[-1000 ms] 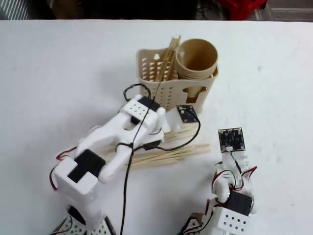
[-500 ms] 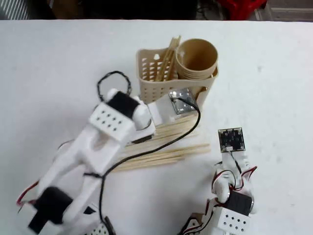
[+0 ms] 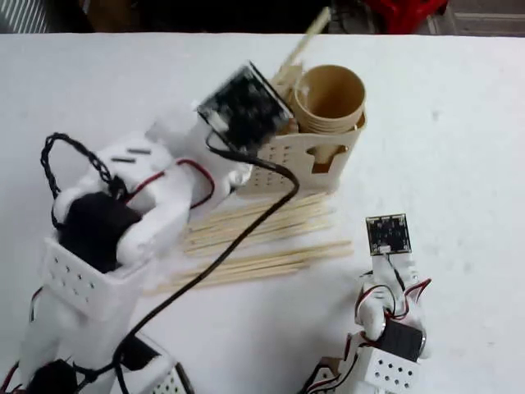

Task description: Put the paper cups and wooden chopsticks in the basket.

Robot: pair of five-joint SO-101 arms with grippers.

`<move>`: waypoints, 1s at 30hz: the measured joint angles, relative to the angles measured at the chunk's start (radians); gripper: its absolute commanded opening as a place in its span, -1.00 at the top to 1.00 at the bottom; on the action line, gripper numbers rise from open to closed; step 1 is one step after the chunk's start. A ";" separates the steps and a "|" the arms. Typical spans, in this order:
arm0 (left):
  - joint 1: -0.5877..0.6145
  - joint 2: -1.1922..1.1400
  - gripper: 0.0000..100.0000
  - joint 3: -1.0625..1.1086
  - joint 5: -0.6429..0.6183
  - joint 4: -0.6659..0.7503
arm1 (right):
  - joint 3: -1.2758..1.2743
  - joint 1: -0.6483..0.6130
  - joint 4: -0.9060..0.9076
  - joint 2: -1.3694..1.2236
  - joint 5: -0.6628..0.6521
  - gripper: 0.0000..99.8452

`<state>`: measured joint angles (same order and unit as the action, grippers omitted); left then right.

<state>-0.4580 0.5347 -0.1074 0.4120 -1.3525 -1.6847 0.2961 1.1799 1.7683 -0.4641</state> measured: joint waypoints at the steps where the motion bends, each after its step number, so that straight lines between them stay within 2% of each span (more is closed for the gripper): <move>1: 0.000 -0.011 0.96 -0.008 -0.029 0.044 | 0.000 0.000 0.000 0.000 0.000 0.80; 8: 0.006 -0.140 0.96 -0.008 -0.210 0.361 | 0.000 0.000 0.000 0.000 0.000 0.80; 15: 0.008 -0.285 0.96 -0.008 -0.265 0.643 | 0.000 0.000 0.000 0.000 0.000 0.80; 20: 0.018 -0.371 0.96 -0.008 -0.270 0.690 | 0.000 0.000 0.000 0.000 0.000 0.80; 27: 0.112 -0.489 0.95 -0.008 -0.327 0.772 | 0.000 0.000 0.000 0.000 0.000 0.80; 30: 0.129 -0.516 0.84 -0.008 -0.330 0.761 | 0.000 0.000 0.000 0.000 0.000 0.80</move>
<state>-0.3291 0.0192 -0.1151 0.0821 -0.5915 -1.6847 0.2961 1.1799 1.7683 -0.4641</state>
